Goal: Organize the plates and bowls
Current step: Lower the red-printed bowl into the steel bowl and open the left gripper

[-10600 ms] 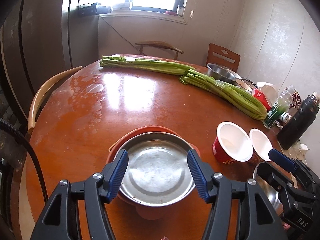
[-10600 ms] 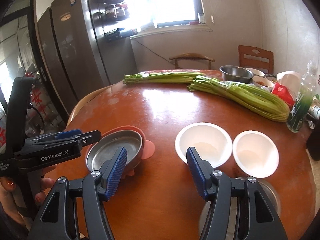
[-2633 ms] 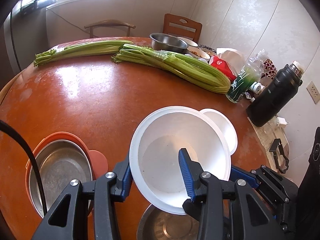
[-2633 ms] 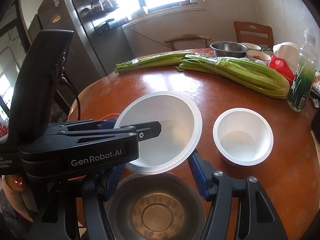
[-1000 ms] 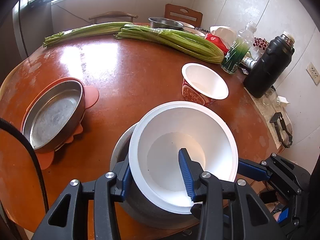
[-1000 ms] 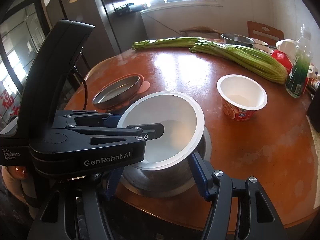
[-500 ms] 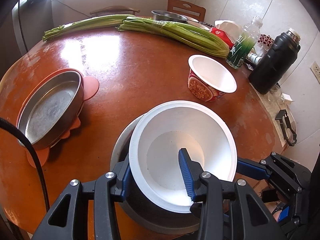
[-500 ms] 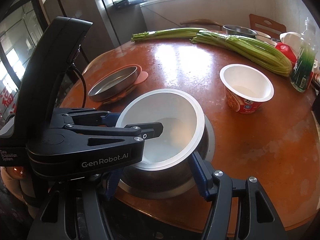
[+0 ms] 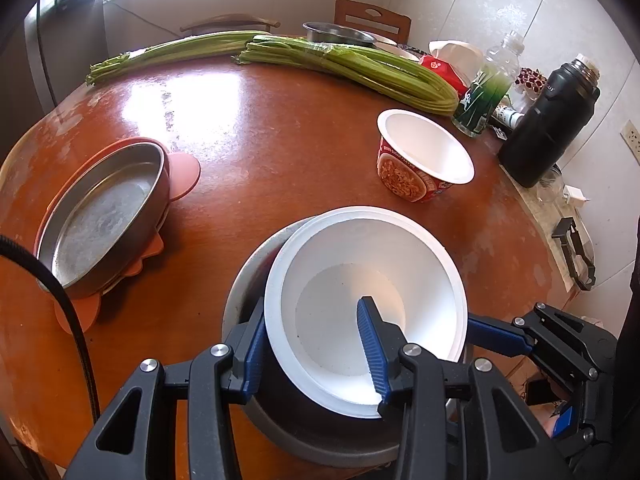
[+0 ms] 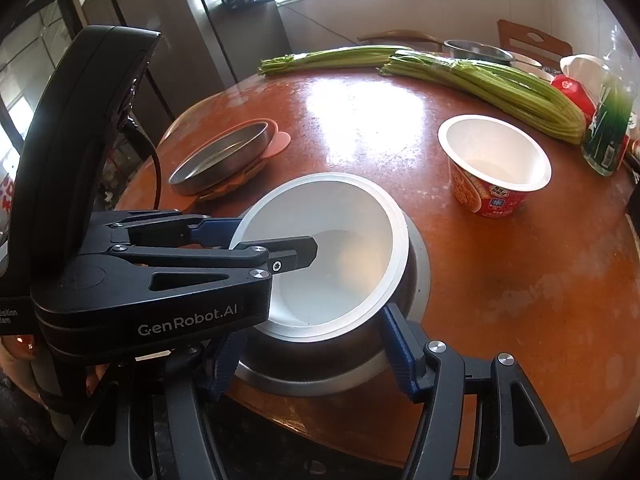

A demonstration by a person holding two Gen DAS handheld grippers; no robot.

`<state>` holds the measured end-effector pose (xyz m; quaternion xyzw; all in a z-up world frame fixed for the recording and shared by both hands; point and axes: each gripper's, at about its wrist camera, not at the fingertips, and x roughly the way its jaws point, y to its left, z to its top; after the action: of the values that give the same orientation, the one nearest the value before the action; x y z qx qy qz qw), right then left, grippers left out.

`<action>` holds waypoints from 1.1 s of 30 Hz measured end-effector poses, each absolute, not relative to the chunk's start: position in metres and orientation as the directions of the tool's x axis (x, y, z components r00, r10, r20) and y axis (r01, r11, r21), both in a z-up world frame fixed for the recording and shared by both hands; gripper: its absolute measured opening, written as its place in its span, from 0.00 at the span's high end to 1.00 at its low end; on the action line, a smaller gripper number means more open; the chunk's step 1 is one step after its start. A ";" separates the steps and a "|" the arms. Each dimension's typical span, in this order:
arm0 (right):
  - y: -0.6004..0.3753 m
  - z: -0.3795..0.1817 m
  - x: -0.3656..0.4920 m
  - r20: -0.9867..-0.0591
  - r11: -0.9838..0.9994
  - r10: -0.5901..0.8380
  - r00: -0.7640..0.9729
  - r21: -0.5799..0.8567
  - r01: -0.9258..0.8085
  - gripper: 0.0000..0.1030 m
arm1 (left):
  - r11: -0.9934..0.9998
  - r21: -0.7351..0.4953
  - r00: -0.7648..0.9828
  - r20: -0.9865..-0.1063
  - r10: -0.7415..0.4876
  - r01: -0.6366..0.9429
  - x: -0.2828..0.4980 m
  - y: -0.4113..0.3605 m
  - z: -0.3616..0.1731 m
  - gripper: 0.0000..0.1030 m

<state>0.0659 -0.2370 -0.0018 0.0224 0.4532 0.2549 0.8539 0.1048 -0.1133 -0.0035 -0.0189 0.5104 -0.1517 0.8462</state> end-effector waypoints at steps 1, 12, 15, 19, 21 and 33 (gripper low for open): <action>-0.237 -0.002 0.066 -0.762 0.869 0.456 0.459 0.269 -0.416 0.36 | 0.954 -0.187 0.434 -0.858 -0.276 0.235 0.105 -0.113 -0.003 0.58; -0.239 0.003 0.058 -0.755 0.878 0.433 0.493 0.228 -0.422 0.36 | 0.958 -0.185 0.454 -0.850 -0.267 0.218 0.101 -0.106 0.002 0.58; -0.242 0.004 0.056 -0.753 0.880 0.430 0.499 0.226 -0.418 0.36 | 0.958 -0.184 0.459 -0.847 -0.268 0.220 0.099 -0.107 0.004 0.58; -0.245 0.007 0.055 -0.747 0.882 0.429 0.508 0.224 -0.416 0.36 | 0.958 -0.183 0.468 -0.842 -0.268 0.219 0.097 -0.106 0.007 0.58; -0.246 0.008 0.053 -0.744 0.882 0.428 0.512 0.222 -0.415 0.36 | 0.959 -0.180 0.473 -0.840 -0.265 0.218 0.096 -0.105 0.009 0.58; -0.257 0.018 0.052 -0.720 0.894 0.414 0.557 0.205 -0.399 0.36 | 0.968 -0.147 0.514 -0.825 -0.233 0.202 0.090 -0.103 0.021 0.58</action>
<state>0.0516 -0.2573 0.0179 0.0093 0.4102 0.2303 0.8824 0.0904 -0.1029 0.0208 -0.0162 0.4766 -0.1249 0.8700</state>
